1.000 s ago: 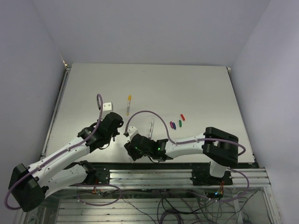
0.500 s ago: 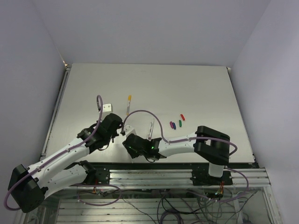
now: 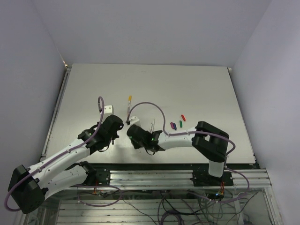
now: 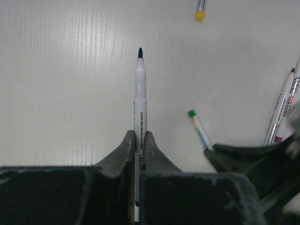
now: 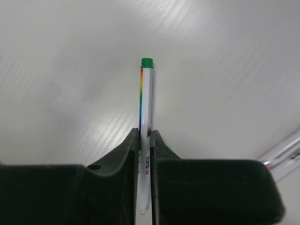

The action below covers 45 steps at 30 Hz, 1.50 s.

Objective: Insert the pens into the pen caps

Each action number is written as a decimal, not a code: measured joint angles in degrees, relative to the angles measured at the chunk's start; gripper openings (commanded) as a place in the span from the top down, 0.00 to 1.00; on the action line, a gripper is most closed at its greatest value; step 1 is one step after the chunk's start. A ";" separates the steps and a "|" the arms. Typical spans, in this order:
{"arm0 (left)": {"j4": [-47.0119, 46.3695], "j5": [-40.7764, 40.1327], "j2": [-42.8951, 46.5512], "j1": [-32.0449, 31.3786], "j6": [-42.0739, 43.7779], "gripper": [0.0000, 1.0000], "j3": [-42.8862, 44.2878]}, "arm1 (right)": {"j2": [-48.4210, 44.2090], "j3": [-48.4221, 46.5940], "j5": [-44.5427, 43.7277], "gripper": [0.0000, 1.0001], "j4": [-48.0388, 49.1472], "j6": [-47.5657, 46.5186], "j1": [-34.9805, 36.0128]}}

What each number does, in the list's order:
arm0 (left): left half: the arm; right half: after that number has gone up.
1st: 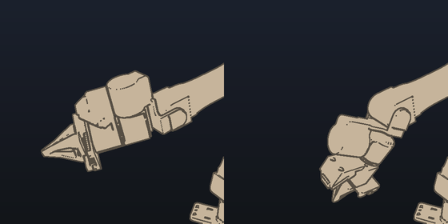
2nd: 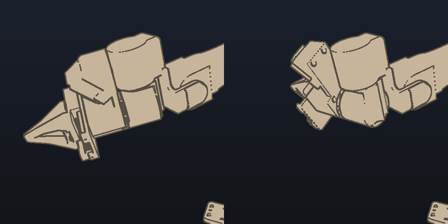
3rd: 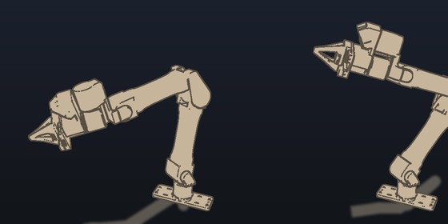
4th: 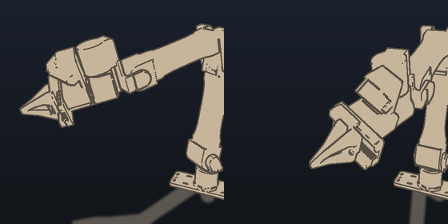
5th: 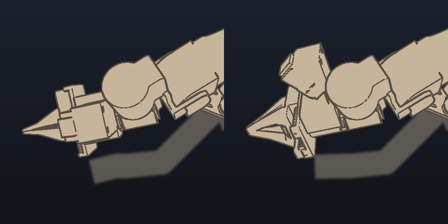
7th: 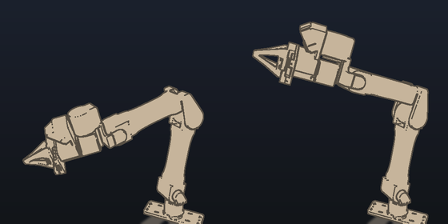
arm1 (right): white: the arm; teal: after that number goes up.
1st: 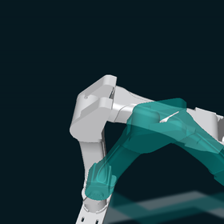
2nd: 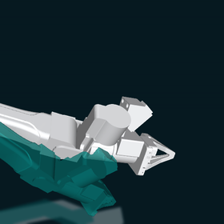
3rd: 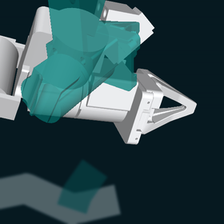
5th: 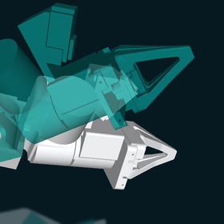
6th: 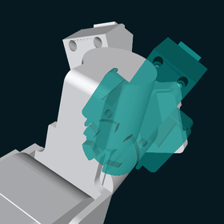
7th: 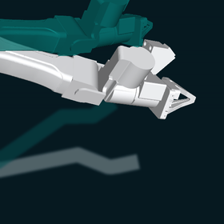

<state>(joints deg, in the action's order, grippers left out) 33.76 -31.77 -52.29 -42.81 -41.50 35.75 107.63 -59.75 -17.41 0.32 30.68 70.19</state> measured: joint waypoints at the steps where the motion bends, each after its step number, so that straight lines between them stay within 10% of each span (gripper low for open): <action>1: -0.02 0.09 0.00 0.00 0.11 0.93 -0.11 | 0.00 0.00 0.35 1.00 0.07 0.20 -1.36; 11: -1.40 1.70 -2.51 0.00 1.64 0.93 -0.24 | -0.02 0.04 1.57 1.00 0.55 0.85 -11.58; 22: -3.98 4.31 -3.96 0.00 3.21 0.93 -0.35 | 0.02 -0.35 1.97 0.68 0.66 0.76 -12.50; 33: -7.13 8.00 -3.13 -0.04 5.16 0.93 -1.40 | -6.99 -4.02 0.13 0.70 -1.40 -4.11 -17.51; 45: -20.06 13.55 -5.86 -7.39 9.01 0.93 -4.20 | -24.35 12.48 0.59 0.84 -2.84 -7.32 -35.26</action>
<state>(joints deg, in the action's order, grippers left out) 13.69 -18.22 -58.15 -50.19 -32.49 31.55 83.29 -47.27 -16.82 -2.52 23.35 34.94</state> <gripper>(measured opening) 0.101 0.173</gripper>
